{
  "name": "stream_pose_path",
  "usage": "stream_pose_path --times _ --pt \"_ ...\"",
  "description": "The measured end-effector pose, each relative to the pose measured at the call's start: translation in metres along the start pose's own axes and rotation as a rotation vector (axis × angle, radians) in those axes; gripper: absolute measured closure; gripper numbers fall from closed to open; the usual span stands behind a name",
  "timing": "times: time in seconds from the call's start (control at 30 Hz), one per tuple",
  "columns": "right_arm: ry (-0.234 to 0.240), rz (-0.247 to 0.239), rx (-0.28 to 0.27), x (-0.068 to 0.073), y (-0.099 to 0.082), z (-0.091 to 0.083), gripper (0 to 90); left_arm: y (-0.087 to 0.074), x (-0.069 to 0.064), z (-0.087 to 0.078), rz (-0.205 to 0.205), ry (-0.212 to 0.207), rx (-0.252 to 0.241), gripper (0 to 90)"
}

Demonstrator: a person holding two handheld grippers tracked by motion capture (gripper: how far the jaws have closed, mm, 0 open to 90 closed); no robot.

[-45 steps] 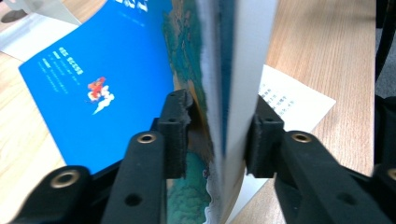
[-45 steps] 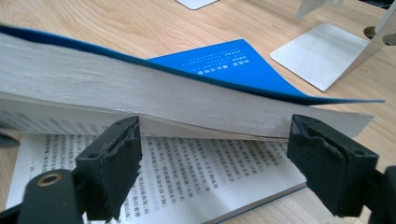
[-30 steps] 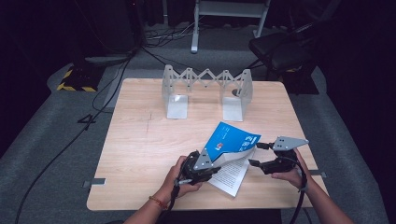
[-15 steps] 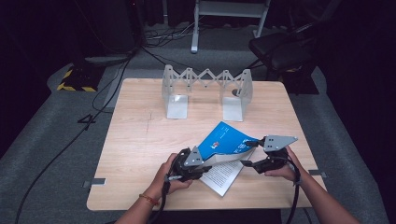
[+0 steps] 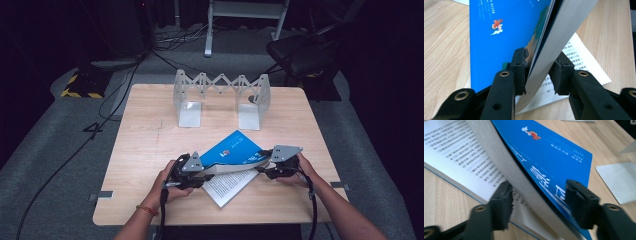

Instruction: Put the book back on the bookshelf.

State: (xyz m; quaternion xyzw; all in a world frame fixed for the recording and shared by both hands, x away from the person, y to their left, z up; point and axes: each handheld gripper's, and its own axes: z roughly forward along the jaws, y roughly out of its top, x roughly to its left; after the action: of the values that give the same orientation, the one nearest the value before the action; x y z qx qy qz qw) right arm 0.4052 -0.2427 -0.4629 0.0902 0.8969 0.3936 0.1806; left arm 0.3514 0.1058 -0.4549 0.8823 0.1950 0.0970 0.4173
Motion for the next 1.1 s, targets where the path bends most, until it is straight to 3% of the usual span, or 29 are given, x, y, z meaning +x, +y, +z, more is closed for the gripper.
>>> stream_pose_path --times 0.03,0.13,0.23,0.33,0.43,0.53,0.57,0.63,0.67,0.73,0.83,1.03,1.1 --pt "0.001 -0.011 -0.012 0.001 0.001 -0.001 53.3 0.000 0.000 0.000 -0.004 -0.003 0.001 66.6" --pt "-0.026 -0.103 0.012 0.006 0.008 -0.003 59.1 0.000 -0.005 0.000 -0.005 0.006 0.011 60.4" --pt "-0.020 -0.108 0.017 0.005 0.010 -0.003 59.8 0.004 -0.016 0.002 0.015 0.032 0.033 53.9" --pt "-0.018 -0.104 0.018 0.004 0.010 -0.003 60.0 0.008 -0.023 0.005 0.013 0.052 0.046 48.4" --pt "-0.025 -0.103 0.020 0.005 0.012 -0.003 60.1 0.015 -0.035 0.010 0.004 0.098 0.052 42.4" --pt "-0.030 -0.115 0.027 0.009 0.015 -0.002 61.1 0.022 -0.043 0.016 0.032 0.151 0.067 39.4" --pt "-0.030 -0.115 0.027 0.009 0.015 -0.002 61.1 0.022 -0.043 0.016 0.032 0.151 0.067 37.9" --pt "-0.041 -0.117 0.033 0.014 0.020 0.001 62.4 0.027 -0.046 0.022 0.068 0.191 0.083 36.2" --pt "-0.043 -0.125 0.037 0.016 0.023 0.002 62.9 0.028 -0.046 0.023 0.076 0.204 0.090 37.0" --pt "-0.043 -0.127 0.045 0.021 0.026 0.003 63.8 0.026 -0.043 0.021 0.090 0.232 0.080 46.6" --pt "-0.036 -0.127 0.050 0.025 0.029 0.006 64.1 0.022 -0.037 0.013 0.104 0.225 0.050 62.3" --pt "0.009 -0.104 -0.008 0.024 0.029 0.008 59.9 0.014 -0.025 0.005 0.094 0.161 0.045 67.2" --pt "0.039 -0.056 -0.037 0.018 0.024 0.013 53.8 0.011 -0.022 0.003 0.096 0.151 0.046 67.7"
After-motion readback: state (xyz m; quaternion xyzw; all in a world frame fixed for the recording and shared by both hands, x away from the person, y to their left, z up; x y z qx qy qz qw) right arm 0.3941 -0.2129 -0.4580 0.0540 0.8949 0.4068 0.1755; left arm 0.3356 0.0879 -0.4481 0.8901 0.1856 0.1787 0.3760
